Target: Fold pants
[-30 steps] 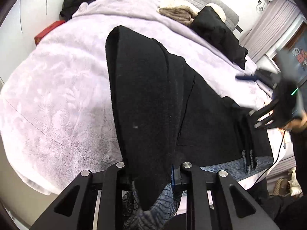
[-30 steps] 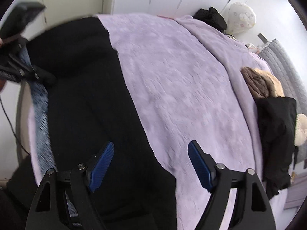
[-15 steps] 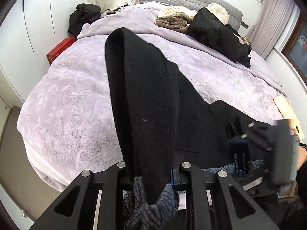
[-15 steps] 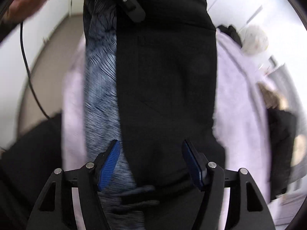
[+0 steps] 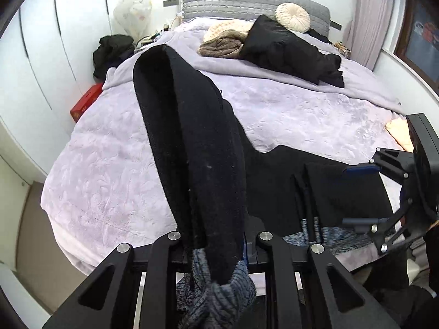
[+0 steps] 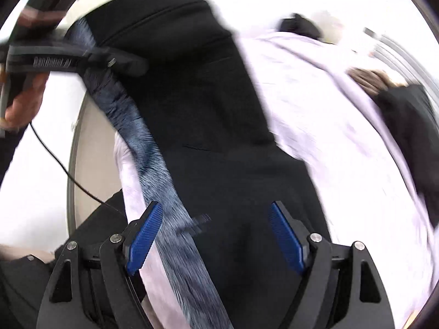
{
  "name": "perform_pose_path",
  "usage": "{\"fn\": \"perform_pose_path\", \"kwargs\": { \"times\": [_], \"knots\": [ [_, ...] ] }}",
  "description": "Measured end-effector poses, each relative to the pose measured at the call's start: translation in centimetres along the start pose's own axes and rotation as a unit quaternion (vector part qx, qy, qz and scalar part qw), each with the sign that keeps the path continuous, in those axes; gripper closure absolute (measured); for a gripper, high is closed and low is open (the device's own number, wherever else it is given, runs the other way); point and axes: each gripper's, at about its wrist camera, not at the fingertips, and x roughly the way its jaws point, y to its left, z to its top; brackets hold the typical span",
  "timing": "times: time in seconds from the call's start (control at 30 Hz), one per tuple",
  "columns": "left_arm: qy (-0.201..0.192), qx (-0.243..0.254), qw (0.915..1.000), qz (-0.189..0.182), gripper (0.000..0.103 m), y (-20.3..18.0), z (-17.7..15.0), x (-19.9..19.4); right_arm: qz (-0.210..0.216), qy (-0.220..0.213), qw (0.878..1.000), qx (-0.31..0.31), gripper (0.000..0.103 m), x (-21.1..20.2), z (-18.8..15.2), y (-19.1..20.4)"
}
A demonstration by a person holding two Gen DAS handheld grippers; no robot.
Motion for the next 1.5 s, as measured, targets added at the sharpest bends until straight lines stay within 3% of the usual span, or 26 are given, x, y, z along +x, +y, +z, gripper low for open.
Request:
{"fn": "perform_pose_path", "kwargs": {
  "times": [0.13,0.3,0.4,0.6,0.73,0.9,1.1,1.13,1.2,1.3,1.43,1.5],
  "knots": [
    [-0.014,0.039,0.9991,-0.014,0.081,-4.7,0.6,-2.1,-0.033,-0.023,0.995,0.096,0.02,-4.0,-4.7,-2.9],
    [-0.041,0.107,0.9923,-0.047,0.081,-12.6,0.8,-5.2,-0.06,-0.052,0.975,0.209,0.02,-7.9,-10.1,-8.2],
    [-0.036,0.138,0.9871,-0.073,0.081,-16.9,0.9,-5.4,-0.062,-0.06,0.966,0.245,0.02,-8.9,-12.7,-9.5],
    [0.012,0.192,0.9768,-0.094,0.081,-25.4,0.6,-1.2,-0.09,-0.042,0.958,0.268,0.02,-8.6,-16.4,-10.0],
    [0.05,0.216,0.9724,-0.073,0.081,-29.7,-0.1,3.3,-0.102,-0.037,0.958,0.266,0.02,-7.9,-18.1,-9.6],
    [0.099,0.214,0.9696,-0.065,0.081,-32.0,-1.4,7.5,-0.099,-0.055,0.951,0.288,0.02,-8.4,-20.8,-10.2],
    [0.108,0.223,0.9676,-0.052,0.08,-33.5,-1.9,9.0,-0.128,-0.055,0.941,0.309,0.02,-9.4,-22.9,-11.1],
    [0.11,0.222,0.9674,-0.052,0.077,-33.6,-2.1,9.3,-0.13,-0.054,0.939,0.313,0.02,-9.5,-23.3,-11.3],
    [0.117,0.214,0.9676,-0.067,0.057,-34.1,-2.7,9.5,-0.131,-0.052,0.937,0.32,0.02,-9.4,-23.9,-11.5],
    [0.105,0.222,0.9668,-0.07,0.043,-34.9,-3.0,8.7,-0.133,-0.049,0.933,0.331,0.02,-9.5,-24.7,-11.8],
    [0.091,0.218,0.9625,-0.134,0.042,-34.3,-3.3,6.0,-0.159,-0.046,0.928,0.334,0.02,-10.4,-25.4,-12.2],
    [0.073,0.203,0.9593,-0.182,0.034,-33.1,-3.2,3.6,-0.176,-0.05,0.923,0.339,0.02,-11.3,-25.6,-12.3]
  ]
}}
